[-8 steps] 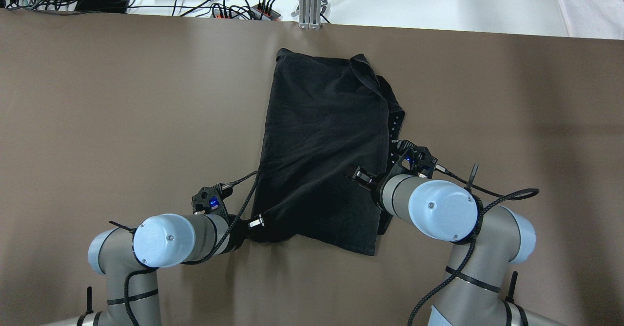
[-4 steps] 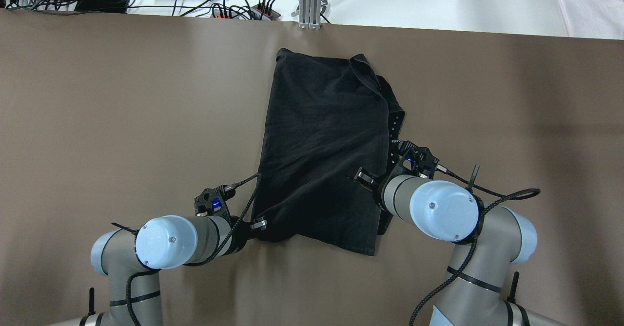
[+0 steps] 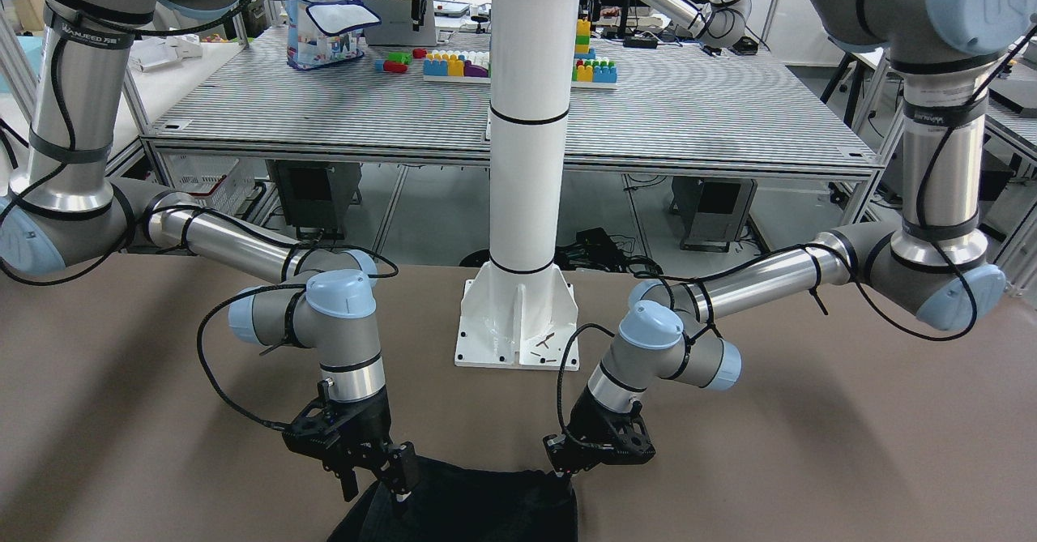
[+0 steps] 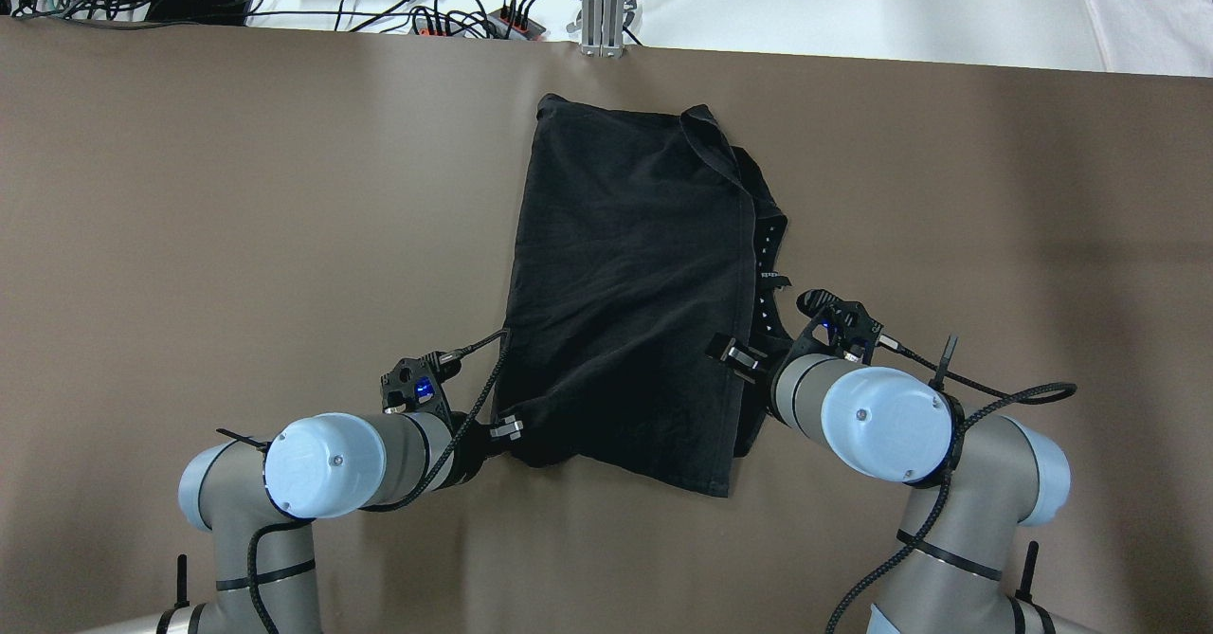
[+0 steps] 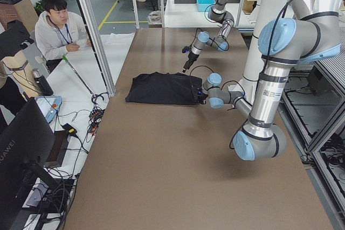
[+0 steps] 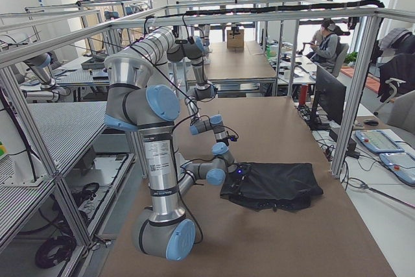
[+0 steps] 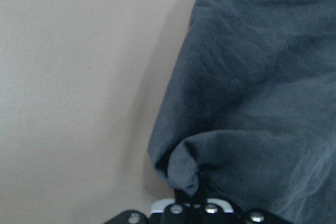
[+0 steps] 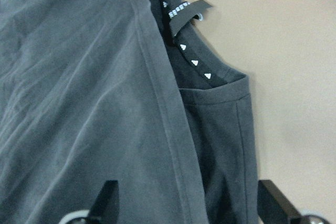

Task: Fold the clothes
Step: 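Grasp the shirt's end nearest the robot with both grippers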

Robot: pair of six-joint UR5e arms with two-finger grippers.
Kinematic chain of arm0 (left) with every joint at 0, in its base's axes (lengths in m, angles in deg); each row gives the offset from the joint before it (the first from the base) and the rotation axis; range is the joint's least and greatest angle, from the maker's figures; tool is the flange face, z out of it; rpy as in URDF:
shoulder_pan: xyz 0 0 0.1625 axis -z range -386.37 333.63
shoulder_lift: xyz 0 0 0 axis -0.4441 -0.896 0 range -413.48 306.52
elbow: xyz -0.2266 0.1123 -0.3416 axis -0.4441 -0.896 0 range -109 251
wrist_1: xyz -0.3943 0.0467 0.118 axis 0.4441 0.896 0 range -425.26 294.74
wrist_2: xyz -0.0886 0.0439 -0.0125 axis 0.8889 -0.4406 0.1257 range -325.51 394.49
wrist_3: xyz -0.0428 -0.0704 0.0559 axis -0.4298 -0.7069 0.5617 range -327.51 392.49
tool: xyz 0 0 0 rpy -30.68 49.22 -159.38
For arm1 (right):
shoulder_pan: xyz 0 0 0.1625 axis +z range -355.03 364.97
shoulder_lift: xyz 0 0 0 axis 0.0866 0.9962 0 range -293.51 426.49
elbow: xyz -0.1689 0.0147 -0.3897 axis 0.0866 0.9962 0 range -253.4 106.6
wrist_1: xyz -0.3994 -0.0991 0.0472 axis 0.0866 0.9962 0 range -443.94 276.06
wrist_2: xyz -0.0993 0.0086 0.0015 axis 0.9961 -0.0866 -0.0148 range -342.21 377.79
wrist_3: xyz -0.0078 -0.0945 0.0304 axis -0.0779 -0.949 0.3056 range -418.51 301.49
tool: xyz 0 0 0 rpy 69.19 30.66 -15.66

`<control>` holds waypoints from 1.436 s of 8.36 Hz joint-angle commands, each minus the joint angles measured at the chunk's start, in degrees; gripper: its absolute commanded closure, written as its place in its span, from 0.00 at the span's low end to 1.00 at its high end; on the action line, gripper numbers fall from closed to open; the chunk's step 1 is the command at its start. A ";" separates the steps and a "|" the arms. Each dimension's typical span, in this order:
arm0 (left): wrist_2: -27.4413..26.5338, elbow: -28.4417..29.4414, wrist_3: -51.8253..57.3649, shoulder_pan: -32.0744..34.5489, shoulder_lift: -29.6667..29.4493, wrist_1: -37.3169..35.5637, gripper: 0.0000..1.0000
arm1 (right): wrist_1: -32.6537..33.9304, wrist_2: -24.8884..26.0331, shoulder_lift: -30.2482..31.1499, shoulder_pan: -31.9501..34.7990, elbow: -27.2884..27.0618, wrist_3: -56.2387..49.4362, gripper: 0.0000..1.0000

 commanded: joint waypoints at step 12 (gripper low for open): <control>-3.03 -0.01 0.03 -0.35 0.66 -0.11 1.00 | 4.97 9.53 -1.74 -10.25 4.53 17.62 0.63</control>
